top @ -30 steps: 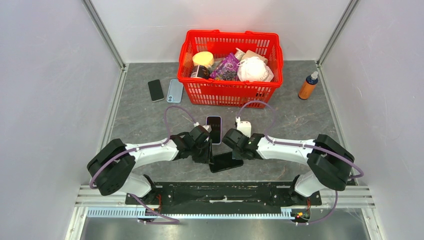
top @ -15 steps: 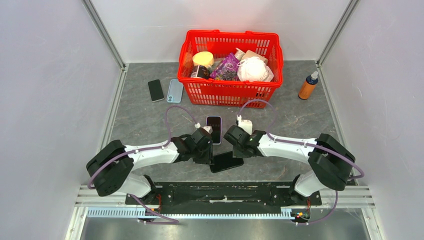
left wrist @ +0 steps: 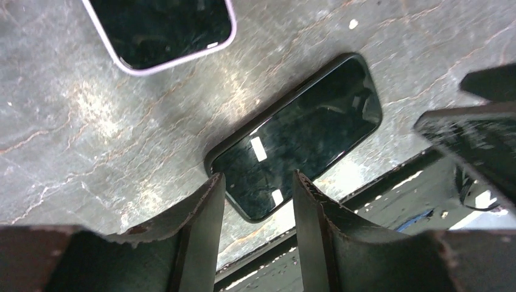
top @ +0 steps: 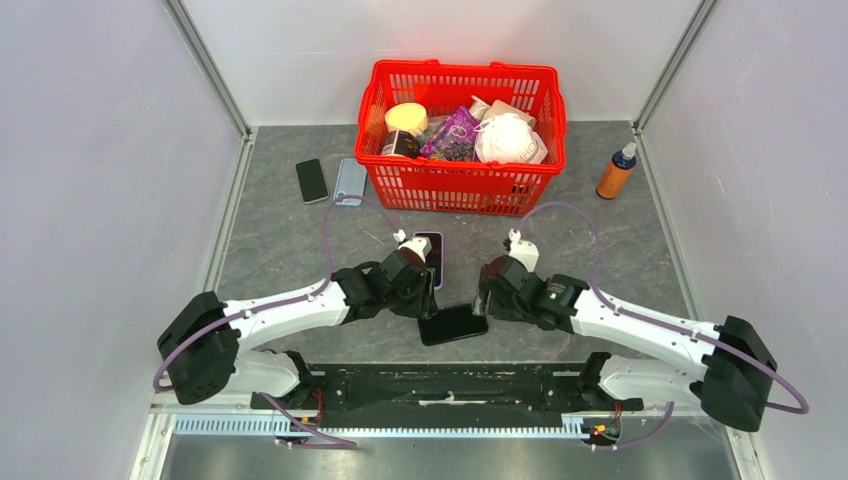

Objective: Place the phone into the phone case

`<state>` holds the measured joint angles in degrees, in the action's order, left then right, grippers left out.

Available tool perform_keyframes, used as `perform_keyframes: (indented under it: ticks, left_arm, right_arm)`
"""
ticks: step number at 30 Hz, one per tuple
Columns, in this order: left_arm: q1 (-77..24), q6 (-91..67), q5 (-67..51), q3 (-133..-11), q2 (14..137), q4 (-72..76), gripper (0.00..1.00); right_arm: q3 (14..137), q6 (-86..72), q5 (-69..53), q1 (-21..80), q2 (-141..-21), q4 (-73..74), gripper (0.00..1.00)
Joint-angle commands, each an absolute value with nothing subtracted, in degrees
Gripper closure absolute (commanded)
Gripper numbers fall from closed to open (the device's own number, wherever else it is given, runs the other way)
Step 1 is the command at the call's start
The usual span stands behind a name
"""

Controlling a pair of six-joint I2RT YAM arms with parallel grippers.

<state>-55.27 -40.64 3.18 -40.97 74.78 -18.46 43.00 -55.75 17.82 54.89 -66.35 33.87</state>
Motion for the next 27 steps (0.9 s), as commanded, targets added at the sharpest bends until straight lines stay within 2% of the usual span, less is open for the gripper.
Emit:
perform_keyframes:
  ticks: [1,3,10,12,19,27]
  left_arm:
    - [-55.08,-37.73,5.25,-44.64,74.53,-18.05,0.48]
    - [-54.68,-37.54,4.56,-45.54,75.41,-17.61,0.48]
    - [-53.75,-36.0,3.69,-46.85,75.94,-18.52,0.47]
    - [-53.54,-35.97,3.52,-46.68,75.71,-18.55,0.47]
    - [-53.25,-35.78,2.91,-46.18,74.94,-18.97,0.47]
    - [-53.17,-35.59,2.41,-45.1,74.09,-18.83,0.47]
  right_arm:
    - [37.2,-63.7,17.45,58.06,-63.05,35.33,0.28]
    - [36.1,-66.61,18.36,61.11,-63.14,35.42,0.33]
    - [34.21,-73.18,20.89,69.66,-67.06,33.79,0.6]
    - [34.37,-74.02,20.92,70.71,-69.52,32.65,0.64]
    - [36.02,-73.77,24.27,70.4,-74.82,32.06,0.67]
    - [35.65,-66.07,23.31,59.87,-74.49,30.68,0.68]
